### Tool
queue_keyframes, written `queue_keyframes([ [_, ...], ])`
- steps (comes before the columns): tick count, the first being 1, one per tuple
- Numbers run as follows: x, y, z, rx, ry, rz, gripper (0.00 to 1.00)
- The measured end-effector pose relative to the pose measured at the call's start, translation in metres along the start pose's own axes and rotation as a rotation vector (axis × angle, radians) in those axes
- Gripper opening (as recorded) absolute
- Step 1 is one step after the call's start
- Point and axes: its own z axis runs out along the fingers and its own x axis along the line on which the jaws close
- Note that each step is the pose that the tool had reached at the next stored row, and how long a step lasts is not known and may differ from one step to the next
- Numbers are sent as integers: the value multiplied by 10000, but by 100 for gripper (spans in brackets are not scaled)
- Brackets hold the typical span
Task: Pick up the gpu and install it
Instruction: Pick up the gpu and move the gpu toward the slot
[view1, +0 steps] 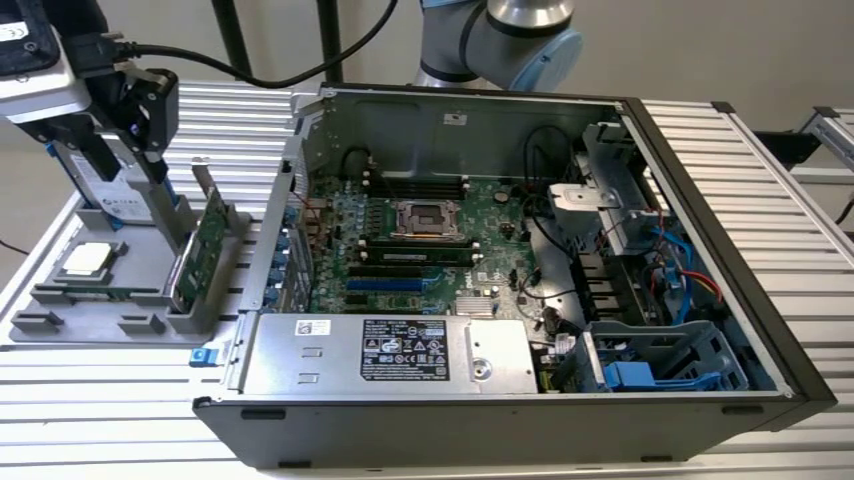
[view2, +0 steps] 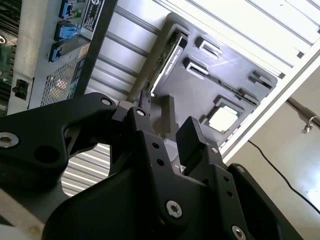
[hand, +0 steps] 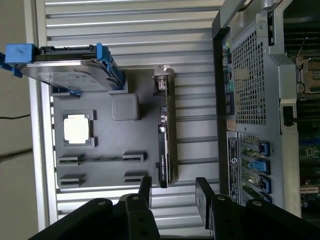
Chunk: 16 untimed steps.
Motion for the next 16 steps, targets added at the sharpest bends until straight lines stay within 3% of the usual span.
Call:
queue_keyframes([
  [16, 1, -2, 33, 0, -5, -1, 100],
])
